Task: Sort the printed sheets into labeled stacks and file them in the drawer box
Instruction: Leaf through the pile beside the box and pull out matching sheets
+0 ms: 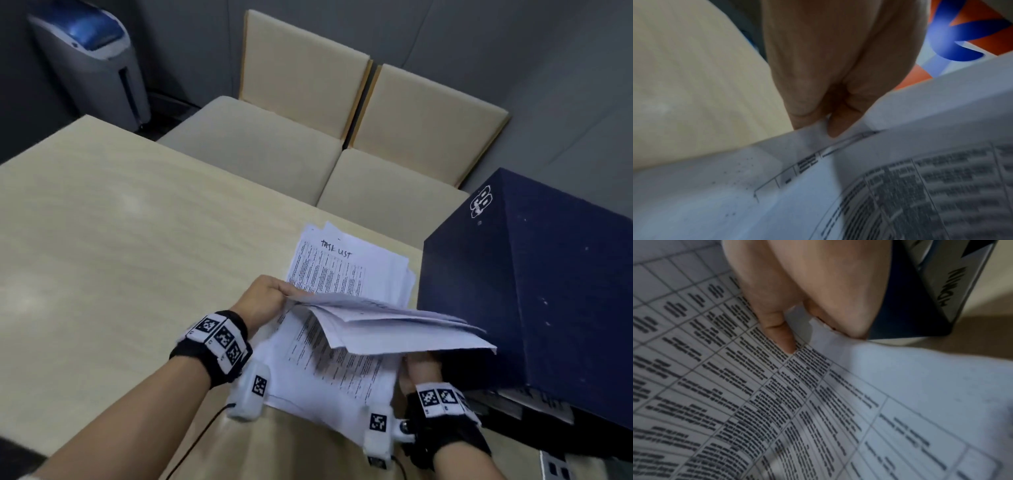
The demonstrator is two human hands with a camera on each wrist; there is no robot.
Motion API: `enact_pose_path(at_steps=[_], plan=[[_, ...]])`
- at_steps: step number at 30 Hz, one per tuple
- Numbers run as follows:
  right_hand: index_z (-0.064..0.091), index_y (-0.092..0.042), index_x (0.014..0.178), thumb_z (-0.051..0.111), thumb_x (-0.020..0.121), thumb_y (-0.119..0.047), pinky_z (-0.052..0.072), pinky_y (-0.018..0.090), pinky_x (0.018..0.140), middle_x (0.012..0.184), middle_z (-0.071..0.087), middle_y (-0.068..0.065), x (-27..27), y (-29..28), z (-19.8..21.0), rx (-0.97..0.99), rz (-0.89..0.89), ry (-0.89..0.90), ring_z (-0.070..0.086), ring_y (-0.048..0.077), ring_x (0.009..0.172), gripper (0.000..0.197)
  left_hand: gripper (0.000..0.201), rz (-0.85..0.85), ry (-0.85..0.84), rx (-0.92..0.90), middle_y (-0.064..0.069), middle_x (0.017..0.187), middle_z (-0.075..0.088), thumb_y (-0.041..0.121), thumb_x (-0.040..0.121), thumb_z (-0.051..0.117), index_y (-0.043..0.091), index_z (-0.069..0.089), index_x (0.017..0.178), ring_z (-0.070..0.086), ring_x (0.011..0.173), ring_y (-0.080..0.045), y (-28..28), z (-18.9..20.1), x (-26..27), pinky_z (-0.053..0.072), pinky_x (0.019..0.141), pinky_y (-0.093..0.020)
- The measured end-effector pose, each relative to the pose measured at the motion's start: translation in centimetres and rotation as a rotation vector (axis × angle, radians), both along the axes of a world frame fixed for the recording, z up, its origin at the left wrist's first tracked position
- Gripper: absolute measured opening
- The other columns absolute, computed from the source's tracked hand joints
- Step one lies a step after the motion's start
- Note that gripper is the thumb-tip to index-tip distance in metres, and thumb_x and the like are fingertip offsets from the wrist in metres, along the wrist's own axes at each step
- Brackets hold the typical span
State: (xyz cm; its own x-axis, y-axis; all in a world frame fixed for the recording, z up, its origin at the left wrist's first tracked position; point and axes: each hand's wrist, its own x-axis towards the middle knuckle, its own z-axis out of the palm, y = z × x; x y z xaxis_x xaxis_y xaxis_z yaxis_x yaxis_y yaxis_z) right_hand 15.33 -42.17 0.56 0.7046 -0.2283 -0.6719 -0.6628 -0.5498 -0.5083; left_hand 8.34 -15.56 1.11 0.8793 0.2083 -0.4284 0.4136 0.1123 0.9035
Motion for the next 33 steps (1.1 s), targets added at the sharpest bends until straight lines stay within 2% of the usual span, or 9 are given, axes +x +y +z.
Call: enact_pose_path(at_steps=[3,9,14,18,22,24,27,30,33], plan=[[-0.003,0.006,0.152,0.023,0.109,-0.018,0.042,0.024,0.100,0.162,0.010,0.020,0.2,-0.8,-1.8,0.164,-0.115,-0.061,0.032,0.026,0.142,0.056,0.047,0.051,0.033,-0.063,-0.025,0.085,0.074,-0.023,0.076,0.037,-0.002,0.078,0.082,0.071,0.075,-0.029,-0.1,-0.2,-0.4,0.060,0.071,-0.036],[0.057,0.006,0.119,0.052,0.095,-0.001,0.049,0.014,0.061,0.103,0.063,0.030,-0.3,2.5,0.4,0.530,-0.320,-0.257,0.064,0.004,0.065,0.026,0.047,0.145,0.100,-0.150,-0.030,0.096,0.071,-0.021,0.072,0.030,-0.011,0.071,0.091,0.066,0.079,-0.034,-0.9,-0.5,0.2,0.058,0.074,-0.041],[0.069,-0.008,0.095,0.063,0.080,0.009,0.054,0.036,0.081,0.097,0.074,0.012,-0.7,2.3,1.1,0.466,-0.221,-0.298,0.068,0.029,0.092,0.023,0.015,0.392,0.089,0.310,-0.005,0.093,0.067,0.007,0.095,0.049,0.010,0.064,0.096,0.063,0.084,-0.022,-0.3,-1.5,1.3,0.053,0.076,-0.031],[0.064,-0.003,0.092,0.060,0.080,0.013,0.056,0.041,0.077,0.089,0.071,0.015,-0.4,1.3,0.8,0.592,-0.322,-0.267,0.068,0.031,0.082,0.020,0.036,0.103,0.309,0.722,-0.003,0.080,0.065,0.049,0.089,0.065,0.014,0.060,0.084,0.064,0.080,-0.027,0.5,-2.6,1.5,0.050,0.070,-0.033],[0.062,0.001,0.088,0.052,0.086,0.014,0.051,0.032,0.064,0.079,0.069,0.014,-0.2,1.3,-0.7,0.720,-0.493,-0.289,0.067,0.028,0.077,0.017,0.037,-0.016,0.202,0.843,-0.004,0.065,0.061,0.040,0.092,0.063,0.014,0.054,0.068,0.062,0.069,-0.028,0.3,-2.8,1.5,0.041,0.056,-0.029],[0.054,-0.001,0.122,0.042,0.099,0.002,0.050,0.040,0.081,0.118,0.063,0.018,-0.2,1.5,-1.1,0.658,-0.632,-0.201,0.062,0.027,0.104,0.026,0.032,-0.076,0.158,0.951,-0.006,0.068,0.060,0.032,0.095,0.056,0.014,0.054,0.069,0.061,0.072,-0.031,0.4,-2.5,1.4,0.041,0.058,-0.031],[0.004,-0.006,0.153,0.019,0.107,-0.032,0.038,0.033,0.109,0.158,0.018,0.018,-2.3,2.1,1.9,-0.026,-0.206,-0.204,0.034,0.024,0.139,0.054,0.043,-0.125,0.149,1.106,-0.002,0.061,0.051,0.039,0.100,0.046,0.016,0.051,0.064,0.055,0.063,-0.028,0.8,-1.6,1.3,0.037,0.056,-0.029],[0.018,-0.001,0.150,0.013,0.102,-0.024,0.052,0.014,0.074,0.152,0.030,0.015,-1.2,1.9,0.5,0.592,-0.503,0.004,0.043,0.016,0.120,0.053,0.047,-0.119,0.038,1.160,0.001,0.055,0.046,0.041,0.101,0.044,0.017,0.044,0.060,0.049,0.057,-0.026,1.2,-0.6,1.1,0.029,0.051,-0.029],[0.041,0.003,0.140,0.050,0.097,-0.018,0.052,0.026,0.080,0.133,0.050,0.013,0.2,1.4,-2.2,0.486,-0.485,-0.115,0.054,0.024,0.113,0.049,0.036,-0.145,-0.154,1.094,0.002,0.057,0.049,0.032,0.102,0.047,0.017,0.049,0.070,0.047,0.057,-0.025,1.5,-0.5,0.0,0.027,0.053,-0.032]])
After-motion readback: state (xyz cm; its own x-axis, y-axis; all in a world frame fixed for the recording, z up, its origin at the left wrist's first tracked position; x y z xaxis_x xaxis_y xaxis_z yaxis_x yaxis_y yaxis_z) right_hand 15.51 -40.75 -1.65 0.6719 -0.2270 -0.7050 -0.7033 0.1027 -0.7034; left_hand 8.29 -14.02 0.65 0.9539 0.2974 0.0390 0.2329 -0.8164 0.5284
